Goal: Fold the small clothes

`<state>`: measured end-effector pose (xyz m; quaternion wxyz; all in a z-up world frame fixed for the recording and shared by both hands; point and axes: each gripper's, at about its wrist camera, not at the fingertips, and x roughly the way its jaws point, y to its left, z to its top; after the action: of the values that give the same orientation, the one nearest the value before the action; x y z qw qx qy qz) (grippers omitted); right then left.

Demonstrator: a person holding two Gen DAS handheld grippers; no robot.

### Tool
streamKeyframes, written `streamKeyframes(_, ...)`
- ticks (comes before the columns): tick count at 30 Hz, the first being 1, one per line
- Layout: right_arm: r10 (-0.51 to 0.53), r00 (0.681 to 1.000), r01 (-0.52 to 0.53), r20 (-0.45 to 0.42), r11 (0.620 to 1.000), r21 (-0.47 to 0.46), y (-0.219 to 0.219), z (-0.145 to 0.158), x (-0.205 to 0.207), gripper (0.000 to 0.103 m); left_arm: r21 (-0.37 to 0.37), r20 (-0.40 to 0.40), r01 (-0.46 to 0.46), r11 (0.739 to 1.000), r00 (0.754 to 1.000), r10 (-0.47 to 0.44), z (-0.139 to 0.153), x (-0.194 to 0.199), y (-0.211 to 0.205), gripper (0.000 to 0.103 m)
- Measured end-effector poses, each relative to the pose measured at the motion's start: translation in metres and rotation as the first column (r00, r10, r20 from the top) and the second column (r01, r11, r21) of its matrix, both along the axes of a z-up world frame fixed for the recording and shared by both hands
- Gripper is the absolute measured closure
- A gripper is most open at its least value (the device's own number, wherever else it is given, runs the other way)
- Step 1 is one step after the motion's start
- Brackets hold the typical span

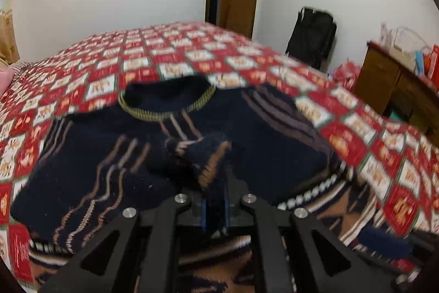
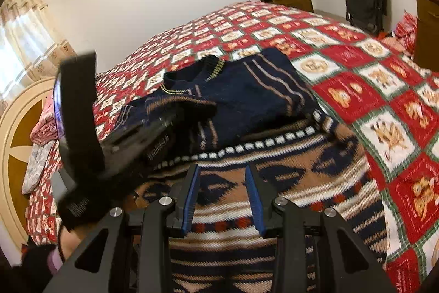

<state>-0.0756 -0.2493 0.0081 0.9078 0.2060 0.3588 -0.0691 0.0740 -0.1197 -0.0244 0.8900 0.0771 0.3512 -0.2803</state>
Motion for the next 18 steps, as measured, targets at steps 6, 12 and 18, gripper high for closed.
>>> streamKeyframes(6,-0.014,0.999,0.019,-0.043,0.993,0.120,-0.016,-0.018,-0.001,0.066,0.062,-0.045,0.001,0.998,0.999,0.001,-0.003,-0.031,0.020,0.029)
streamKeyframes(12,-0.009,0.998,-0.006,0.056,0.968,0.250,-0.031,-0.002,0.013,0.033,0.026,-0.032,-0.104,0.994,0.994,0.104,0.003,-0.055,0.085,0.027)
streamKeyframes(18,0.127,0.991,-0.129,0.034,0.989,0.073,0.021,0.014,0.063,0.033,0.083,0.008,-0.311,0.947,0.950,0.312,-0.006,-0.055,0.134,0.026)
